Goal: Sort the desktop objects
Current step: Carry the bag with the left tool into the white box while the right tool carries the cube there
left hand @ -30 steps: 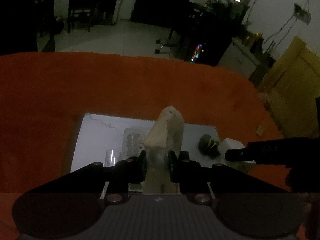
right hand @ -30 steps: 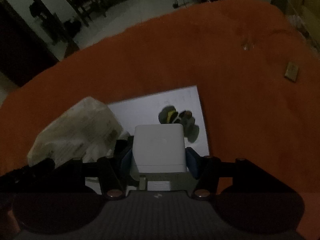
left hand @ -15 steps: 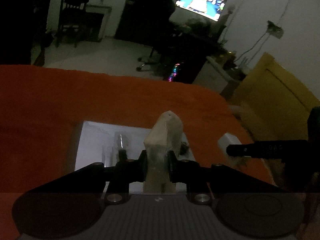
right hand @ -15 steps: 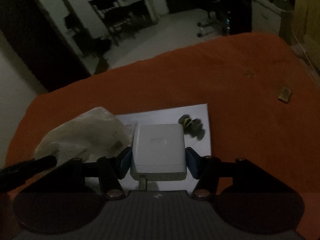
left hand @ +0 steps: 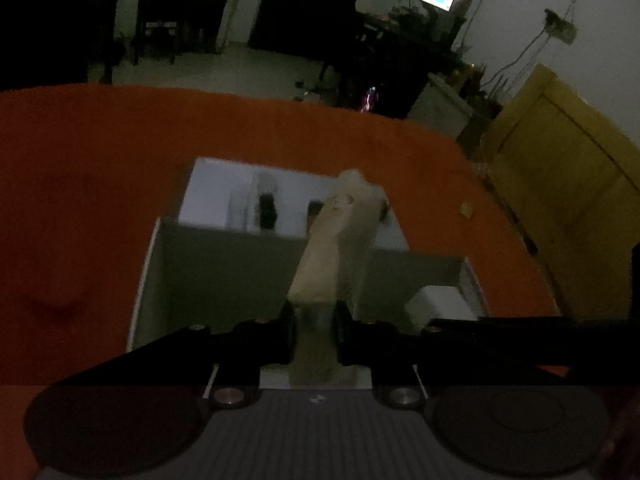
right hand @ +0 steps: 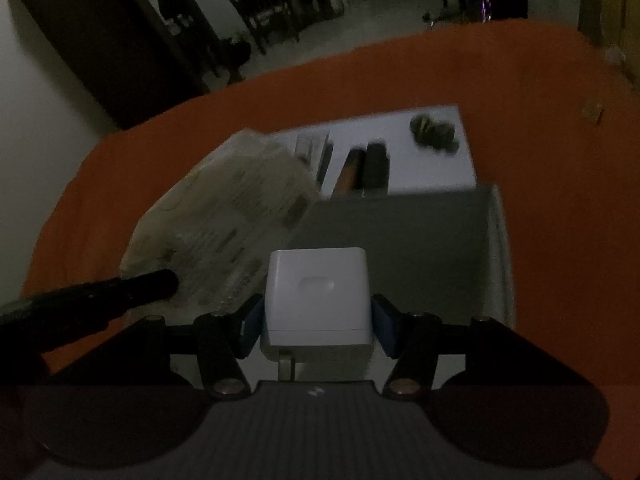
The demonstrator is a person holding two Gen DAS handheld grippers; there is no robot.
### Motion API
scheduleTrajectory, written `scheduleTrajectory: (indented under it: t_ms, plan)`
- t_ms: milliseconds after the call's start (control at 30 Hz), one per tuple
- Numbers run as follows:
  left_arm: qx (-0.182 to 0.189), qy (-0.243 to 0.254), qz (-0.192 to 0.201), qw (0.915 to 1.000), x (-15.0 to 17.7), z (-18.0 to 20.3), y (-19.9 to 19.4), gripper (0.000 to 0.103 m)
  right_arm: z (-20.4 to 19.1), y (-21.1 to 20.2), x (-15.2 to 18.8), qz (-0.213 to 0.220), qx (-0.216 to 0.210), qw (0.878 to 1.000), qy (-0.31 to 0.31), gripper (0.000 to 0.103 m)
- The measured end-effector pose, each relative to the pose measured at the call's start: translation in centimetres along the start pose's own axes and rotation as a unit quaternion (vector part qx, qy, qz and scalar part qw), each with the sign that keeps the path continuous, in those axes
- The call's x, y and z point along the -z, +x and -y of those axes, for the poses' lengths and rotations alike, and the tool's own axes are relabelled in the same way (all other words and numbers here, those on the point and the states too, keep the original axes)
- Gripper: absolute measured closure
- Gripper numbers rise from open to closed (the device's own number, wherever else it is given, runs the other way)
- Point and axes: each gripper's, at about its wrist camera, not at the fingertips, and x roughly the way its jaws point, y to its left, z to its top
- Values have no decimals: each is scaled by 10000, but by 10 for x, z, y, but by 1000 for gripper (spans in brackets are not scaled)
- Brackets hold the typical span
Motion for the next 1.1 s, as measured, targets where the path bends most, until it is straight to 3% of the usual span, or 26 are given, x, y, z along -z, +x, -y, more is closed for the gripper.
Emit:
scheduleTrajectory:
  t_ms: [133, 533, 767, 1100]
  plan:
    - [-69, 69, -16, 10000, 15, -3, 0, 89, 4, 17, 11, -253, 69, 9996, -144, 43]
    - [-283, 40, -736, 9969, 62, -15, 30, 89, 15, 51, 24, -710, 433, 9962, -248, 43]
    - [-490, 56, -645, 9967, 62, -18, 37, 89, 26, 68, 30, -883, 630, 9938, -231, 43]
    - [-543, 108, -816, 9951, 69, -21, 52, 89, 43, 83, 45, -1039, 888, 9906, -42, 43]
